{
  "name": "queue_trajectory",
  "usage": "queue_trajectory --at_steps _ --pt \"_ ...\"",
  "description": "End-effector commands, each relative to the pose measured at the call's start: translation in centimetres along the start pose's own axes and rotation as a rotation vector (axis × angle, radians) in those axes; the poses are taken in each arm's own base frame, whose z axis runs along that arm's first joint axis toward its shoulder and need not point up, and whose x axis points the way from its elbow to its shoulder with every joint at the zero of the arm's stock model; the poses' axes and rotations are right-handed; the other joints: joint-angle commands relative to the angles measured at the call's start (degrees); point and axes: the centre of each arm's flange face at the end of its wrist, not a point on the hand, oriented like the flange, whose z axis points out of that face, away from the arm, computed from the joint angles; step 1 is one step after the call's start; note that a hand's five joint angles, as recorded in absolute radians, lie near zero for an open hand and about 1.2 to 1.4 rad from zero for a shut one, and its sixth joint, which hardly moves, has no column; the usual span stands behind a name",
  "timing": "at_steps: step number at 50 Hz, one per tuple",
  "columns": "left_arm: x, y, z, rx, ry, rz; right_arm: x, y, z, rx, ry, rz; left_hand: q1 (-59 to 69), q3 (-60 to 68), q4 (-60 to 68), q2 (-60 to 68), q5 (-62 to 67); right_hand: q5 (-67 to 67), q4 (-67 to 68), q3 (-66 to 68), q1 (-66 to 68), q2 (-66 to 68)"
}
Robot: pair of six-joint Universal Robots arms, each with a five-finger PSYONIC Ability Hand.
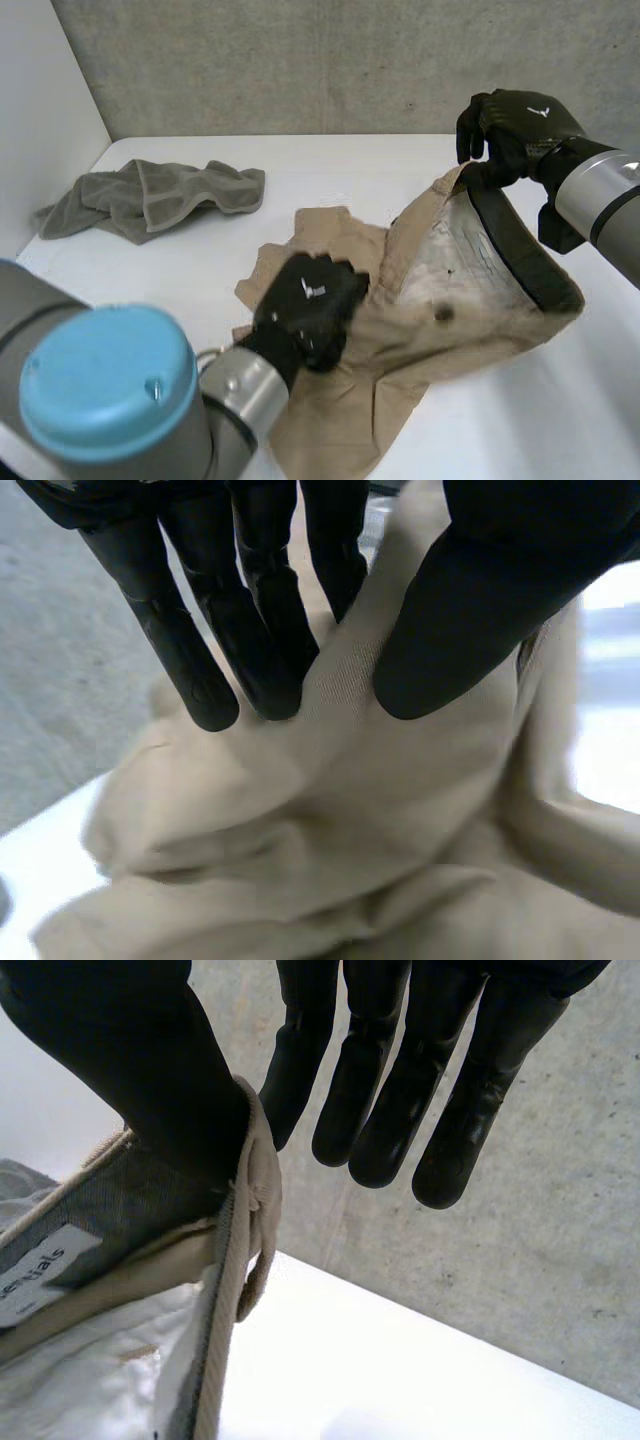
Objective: Fold the laundry.
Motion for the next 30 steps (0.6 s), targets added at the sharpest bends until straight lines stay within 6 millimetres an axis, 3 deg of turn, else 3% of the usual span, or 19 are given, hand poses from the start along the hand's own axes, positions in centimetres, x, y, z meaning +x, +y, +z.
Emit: queue_trajectory --at_steps 1,3,6,11,15,18,26,30 --pt "2.1 1.2 -1.7 -0.046 0.065 0.013 -0.1 0.4 0.1 -0.012 -0.003 0.002 -9.54 -10.18 -10.15 -10.12 -11.18 14.37 11.7 12.32 23.11 12.36" --pt "2.0 0.7 -1.6 -0.031 0.052 0.014 -0.1 0.4 0.1 -0.012 -0.003 0.002 -30.17 -30.8 -30.77 -30.74 -31.8 14.37 11.7 12.32 23.11 12.36" --pt "1.4 -0.4 -1.4 0.006 0.023 0.009 -0.1 0.5 0.0 -0.015 -0.004 0.003 -36.02 -36.65 -36.62 -36.59 -37.65 14.37 11.7 12.32 23.11 12.36" --pt "-1.3 -3.1 0.2 0.094 -0.064 -0.005 -0.2 0.6 0.0 -0.018 -0.007 0.005 -35.86 -36.49 -36.46 -36.43 -37.49 14.37 11.7 12.32 23.11 12.36" --pt "-2.8 -4.0 1.4 0.128 -0.099 -0.006 -0.3 0.6 0.0 -0.018 -0.012 0.005 -34.85 -35.49 -35.45 -35.42 -36.48 14.37 11.7 12.32 23.11 12.36" --pt "-2.8 -4.7 2.3 0.163 -0.084 0.0 -0.4 0.8 -0.1 -0.023 -0.014 0.006 -33.34 -33.97 -33.94 -33.91 -34.97 14.37 11.7 12.32 23.11 12.36" --pt "-1.6 -3.5 5.7 0.155 0.055 0.039 -1.6 1.1 -0.3 -0.031 -0.047 -0.003 -25.6 -26.24 -26.21 -26.18 -27.23 14.37 11.7 12.32 23.11 12.36" --pt "-1.3 -3.3 6.2 0.141 0.089 0.04 -1.7 1.2 -0.3 -0.031 -0.045 -0.005 -20.56 -21.19 -21.16 -21.13 -22.19 14.37 11.7 12.32 23.11 12.36"
